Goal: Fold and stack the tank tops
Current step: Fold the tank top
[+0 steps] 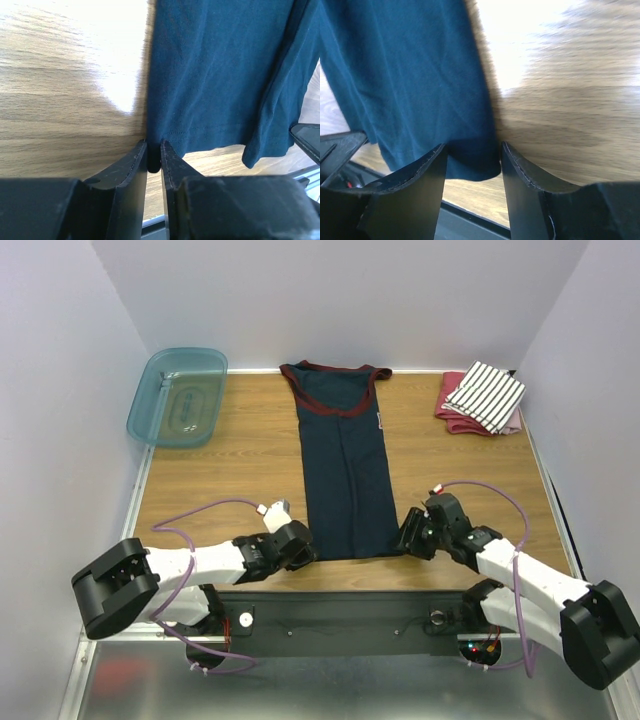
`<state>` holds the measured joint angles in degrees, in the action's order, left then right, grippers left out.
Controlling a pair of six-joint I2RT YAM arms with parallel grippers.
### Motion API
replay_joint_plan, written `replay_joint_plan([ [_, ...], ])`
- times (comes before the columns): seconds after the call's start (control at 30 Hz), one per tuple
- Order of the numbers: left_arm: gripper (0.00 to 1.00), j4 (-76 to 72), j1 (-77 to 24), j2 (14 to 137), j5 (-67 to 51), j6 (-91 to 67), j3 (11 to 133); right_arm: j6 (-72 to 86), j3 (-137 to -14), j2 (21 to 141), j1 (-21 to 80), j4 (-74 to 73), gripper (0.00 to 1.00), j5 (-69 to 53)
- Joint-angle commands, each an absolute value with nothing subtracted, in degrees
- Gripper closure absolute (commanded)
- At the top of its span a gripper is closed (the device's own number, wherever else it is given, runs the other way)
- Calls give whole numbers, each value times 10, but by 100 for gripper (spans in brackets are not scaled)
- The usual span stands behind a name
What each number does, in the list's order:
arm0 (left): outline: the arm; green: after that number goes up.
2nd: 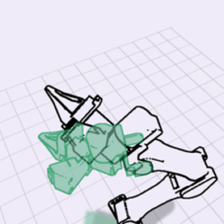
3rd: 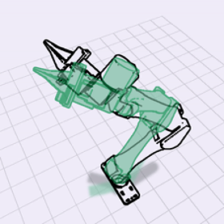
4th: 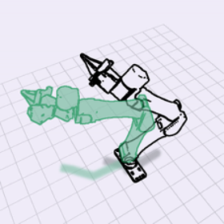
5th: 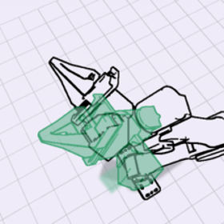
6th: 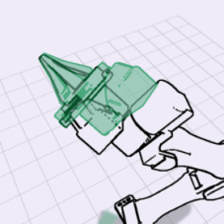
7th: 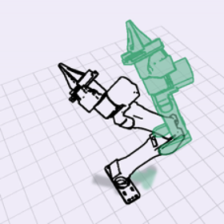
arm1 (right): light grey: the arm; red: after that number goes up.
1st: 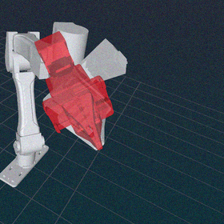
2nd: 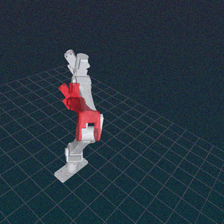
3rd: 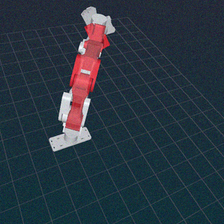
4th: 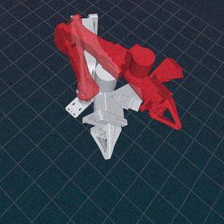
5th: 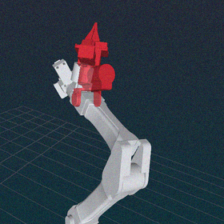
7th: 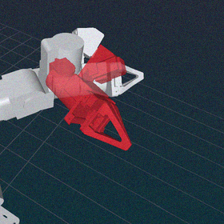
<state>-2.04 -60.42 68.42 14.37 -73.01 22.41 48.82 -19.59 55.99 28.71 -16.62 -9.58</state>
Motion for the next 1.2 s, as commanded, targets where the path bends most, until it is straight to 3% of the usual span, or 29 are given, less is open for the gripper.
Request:
replay_joint_plan([
  [0.0, 73, 4, -610, 673, 150, -729, 209, 498, -156, 581, 307, -216, 47, -98],
  [0.13, 77, 3, -610, 672, 155, -726, 207, 503, -155, 583, 312, -211, 58, -93],
  [0.27, 90, -10, -610, 669, 157, -709, 212, 492, -173, 586, 313, -215, 90, -76],
  [0.37, 100, -6, -610, 653, 157, -700, 214, 478, -204, 591, 322, -228, 99, -66],
  [0.67, 100, 75, -692, 596, 177, -760, 222, 567, -264, 567, 519, -297, 100, 56],
  [0.93, 100, 215, -875, 579, 214, -910, 255, 713, -317, 583, 744, -391, 100, 170],
  [1.17, 100, 337, -904, 610, 310, -925, 369, 743, -410, 589, 780, -484, 100, 308],
])
